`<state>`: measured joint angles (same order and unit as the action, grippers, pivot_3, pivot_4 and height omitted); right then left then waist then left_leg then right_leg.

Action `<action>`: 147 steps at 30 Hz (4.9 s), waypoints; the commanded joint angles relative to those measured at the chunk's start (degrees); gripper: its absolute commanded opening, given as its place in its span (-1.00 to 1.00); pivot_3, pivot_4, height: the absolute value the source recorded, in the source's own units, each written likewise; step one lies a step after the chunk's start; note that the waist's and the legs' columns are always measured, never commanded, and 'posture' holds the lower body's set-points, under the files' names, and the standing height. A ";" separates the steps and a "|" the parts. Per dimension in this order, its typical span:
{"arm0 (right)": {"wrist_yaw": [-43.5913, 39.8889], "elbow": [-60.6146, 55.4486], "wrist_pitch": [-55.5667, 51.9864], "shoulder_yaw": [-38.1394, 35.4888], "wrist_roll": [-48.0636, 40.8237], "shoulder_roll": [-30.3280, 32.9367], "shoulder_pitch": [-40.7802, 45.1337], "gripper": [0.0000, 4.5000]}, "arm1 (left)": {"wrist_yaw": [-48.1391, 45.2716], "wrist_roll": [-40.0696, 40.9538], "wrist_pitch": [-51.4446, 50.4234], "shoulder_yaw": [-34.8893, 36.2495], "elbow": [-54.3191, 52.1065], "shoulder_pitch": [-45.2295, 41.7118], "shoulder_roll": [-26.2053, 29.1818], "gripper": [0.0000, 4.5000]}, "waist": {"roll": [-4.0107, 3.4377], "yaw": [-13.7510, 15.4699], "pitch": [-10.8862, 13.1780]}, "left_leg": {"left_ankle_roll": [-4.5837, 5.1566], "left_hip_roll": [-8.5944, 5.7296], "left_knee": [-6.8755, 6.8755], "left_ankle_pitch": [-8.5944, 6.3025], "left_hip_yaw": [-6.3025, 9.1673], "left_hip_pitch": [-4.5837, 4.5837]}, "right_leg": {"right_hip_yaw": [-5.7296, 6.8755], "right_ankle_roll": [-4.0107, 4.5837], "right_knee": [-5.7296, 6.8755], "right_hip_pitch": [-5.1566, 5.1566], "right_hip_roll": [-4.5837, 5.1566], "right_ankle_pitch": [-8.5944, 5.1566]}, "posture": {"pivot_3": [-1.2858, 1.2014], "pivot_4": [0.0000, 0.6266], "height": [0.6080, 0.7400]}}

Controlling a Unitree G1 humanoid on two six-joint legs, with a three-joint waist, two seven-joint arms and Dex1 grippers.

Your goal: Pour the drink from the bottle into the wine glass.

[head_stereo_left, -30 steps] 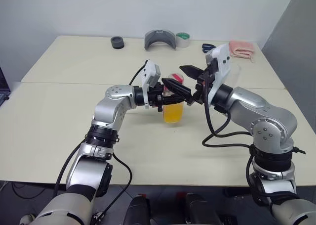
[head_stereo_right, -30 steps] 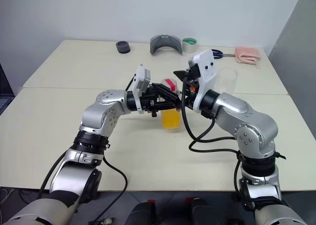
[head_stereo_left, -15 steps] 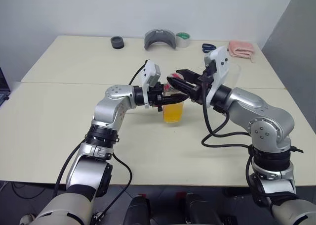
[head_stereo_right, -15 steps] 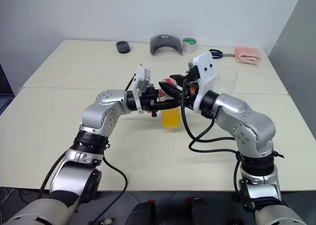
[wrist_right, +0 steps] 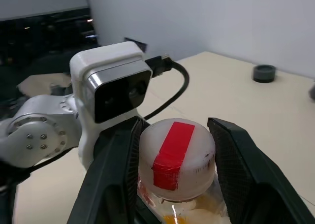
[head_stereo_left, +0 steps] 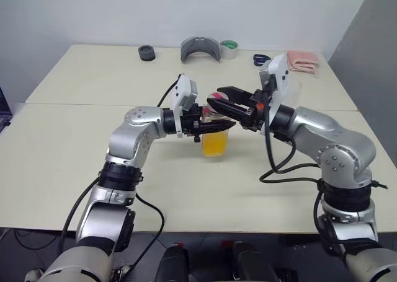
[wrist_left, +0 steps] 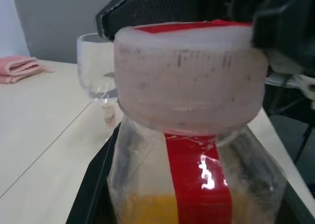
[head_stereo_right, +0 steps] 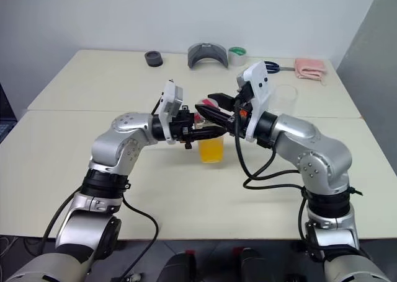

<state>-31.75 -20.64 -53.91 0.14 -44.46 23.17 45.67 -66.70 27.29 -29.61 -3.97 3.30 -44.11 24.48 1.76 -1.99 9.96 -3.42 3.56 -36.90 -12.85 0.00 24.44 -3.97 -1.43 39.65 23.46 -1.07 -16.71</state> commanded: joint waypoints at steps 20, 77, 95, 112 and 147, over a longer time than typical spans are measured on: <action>-32.54 12.61 3.26 -0.19 -2.95 12.61 9.64 0.25 | 3.78 15.28 -13.72 3.97 -20.33 2.30 5.23 -0.19 | -0.08 0.18 0.08 | 0.00 0.00 -0.03 0.00 0.04 -0.01 | 0.05 0.00 -0.02 -0.03 0.01 0.00 | 0.03 -0.52 1.00; 20.62 -9.84 -3.98 -1.09 -3.78 -6.93 -0.44 0.58 | -1.05 0.86 6.16 -0.02 3.38 -3.97 0.57 -0.19 | -0.10 0.14 0.12 | 0.01 -0.01 -0.03 0.00 0.04 0.16 | 0.04 0.01 0.01 0.12 -0.01 0.00 | 0.03 -0.52 1.00; 22.66 -10.65 -4.45 -0.94 -4.15 -8.17 -1.32 0.50 | -1.08 0.51 6.93 -0.15 3.98 -4.34 0.19 -0.19 | -0.10 0.13 0.12 | 0.01 -0.01 -0.03 0.00 0.04 0.16 | 0.04 0.01 0.01 0.12 0.00 0.00 | 0.03 -0.52 1.00; 11.39 -7.09 -0.93 -1.58 -4.99 -3.40 0.44 -0.17 | -1.26 5.81 -0.44 0.44 -7.91 -0.46 1.88 -0.19 | -0.10 0.07 0.12 | 0.01 0.00 -0.03 0.00 0.04 0.16 | 0.03 0.01 0.00 0.12 0.00 0.00 | 0.03 -0.52 1.00; -16.70 2.88 -3.01 -8.10 -11.24 6.22 6.17 0.99 | 4.98 13.18 -8.06 3.68 -17.47 1.60 6.47 -0.19 | -0.18 0.23 0.18 | 0.01 -0.01 -0.06 0.00 0.06 0.13 | 0.08 0.01 0.02 0.10 0.01 0.00 | 0.03 -0.52 1.00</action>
<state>-52.18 -13.73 -56.45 -5.36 -53.61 29.08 51.86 -62.01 41.43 -40.08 -0.80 -14.39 -42.64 31.17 1.58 -1.77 10.15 -3.41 3.55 -36.96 -12.85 0.06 24.57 -3.90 -1.42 39.67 23.56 -1.06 -16.71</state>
